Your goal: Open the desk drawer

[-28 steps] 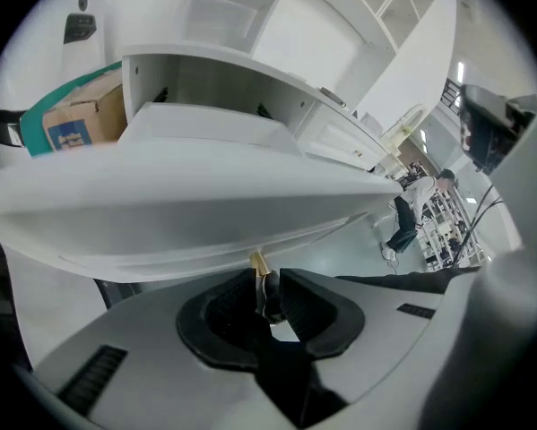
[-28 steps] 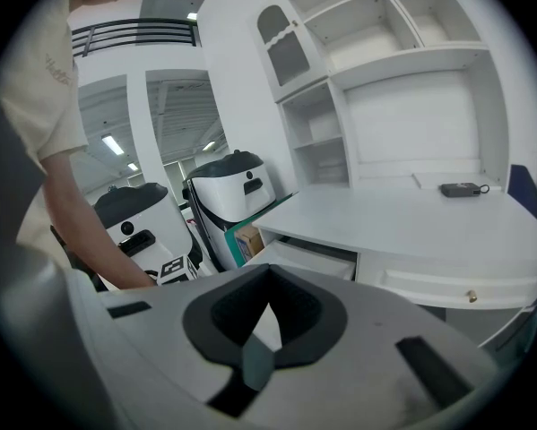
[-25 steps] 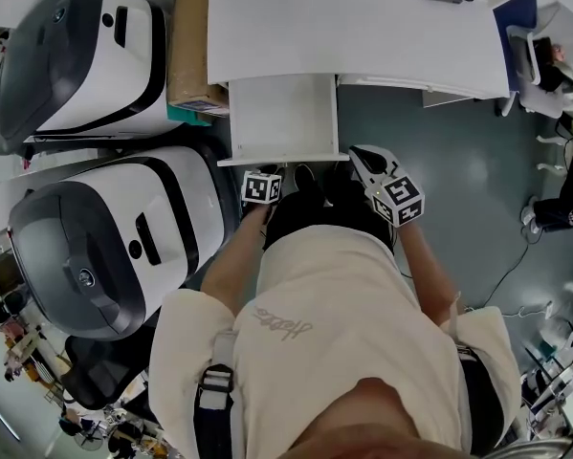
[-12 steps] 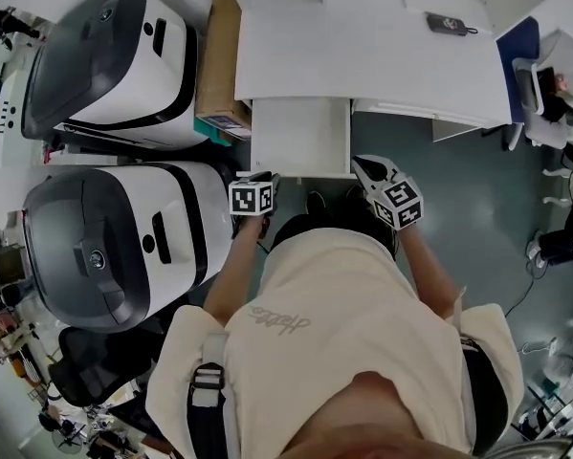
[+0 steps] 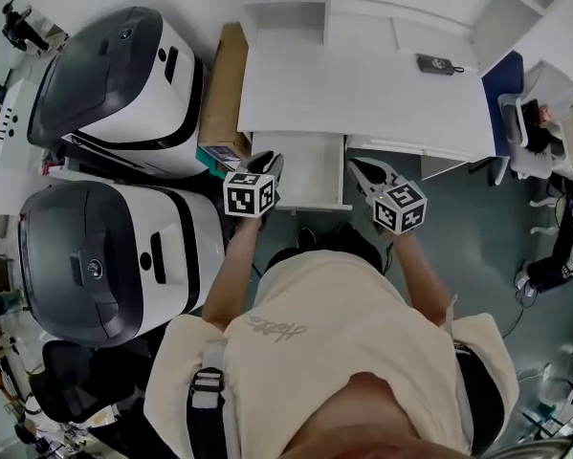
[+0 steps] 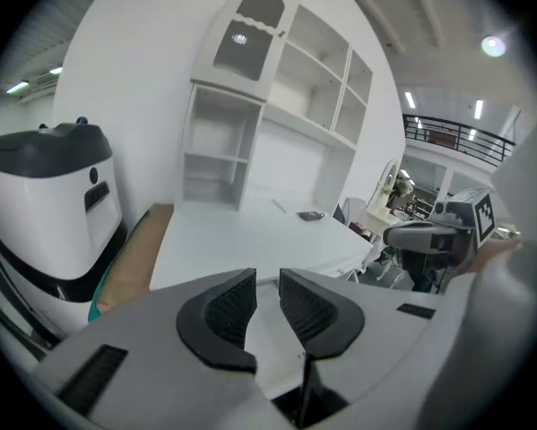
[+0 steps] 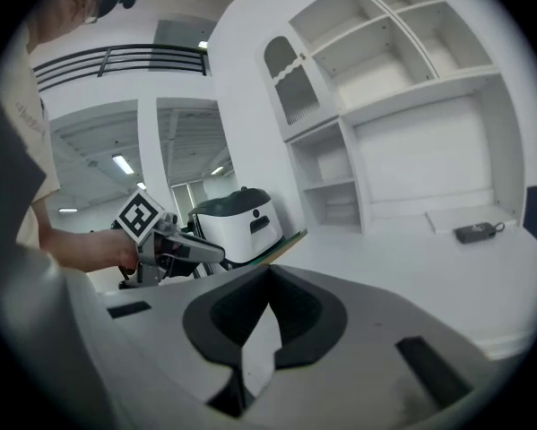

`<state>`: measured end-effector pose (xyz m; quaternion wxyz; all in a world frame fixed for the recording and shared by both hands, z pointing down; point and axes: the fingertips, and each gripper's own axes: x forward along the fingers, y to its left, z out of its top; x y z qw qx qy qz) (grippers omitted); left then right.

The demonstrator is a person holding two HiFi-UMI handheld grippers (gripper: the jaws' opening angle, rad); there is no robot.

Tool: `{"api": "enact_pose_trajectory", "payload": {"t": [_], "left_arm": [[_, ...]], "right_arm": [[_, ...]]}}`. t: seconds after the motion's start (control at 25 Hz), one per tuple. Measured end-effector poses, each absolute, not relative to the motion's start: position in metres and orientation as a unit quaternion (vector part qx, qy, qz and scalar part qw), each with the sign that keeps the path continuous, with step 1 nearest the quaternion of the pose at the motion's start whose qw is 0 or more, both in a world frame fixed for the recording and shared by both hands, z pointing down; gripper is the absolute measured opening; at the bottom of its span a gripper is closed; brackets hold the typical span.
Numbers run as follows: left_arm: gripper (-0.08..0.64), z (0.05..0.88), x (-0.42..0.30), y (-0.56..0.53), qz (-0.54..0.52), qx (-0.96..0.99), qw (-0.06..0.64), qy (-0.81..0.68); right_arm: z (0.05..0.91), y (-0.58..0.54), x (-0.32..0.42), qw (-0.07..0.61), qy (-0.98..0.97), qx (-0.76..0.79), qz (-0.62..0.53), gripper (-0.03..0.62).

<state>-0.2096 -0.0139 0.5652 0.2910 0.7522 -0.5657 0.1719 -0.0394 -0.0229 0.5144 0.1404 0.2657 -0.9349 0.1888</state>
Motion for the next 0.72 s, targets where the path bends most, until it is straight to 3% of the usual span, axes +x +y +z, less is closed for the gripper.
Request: {"api": "enact_pose_trajectory", "payload": {"t": [0.32, 0.72], "left_arm": [[0.083, 0.453, -0.191, -0.065, 0.114, 0.805, 0.166, -0.558], [0.083, 0.391, -0.192, -0.108, 0.07, 0.834, 0.105, -0.537]], "right_arm": [[0.429, -0.052, -0.049, 0.099, -0.949, 0.275, 0.115, -0.002], [0.349, -0.089, -0.064, 0.051, -0.958, 0.28, 0.029, -0.003]]}}
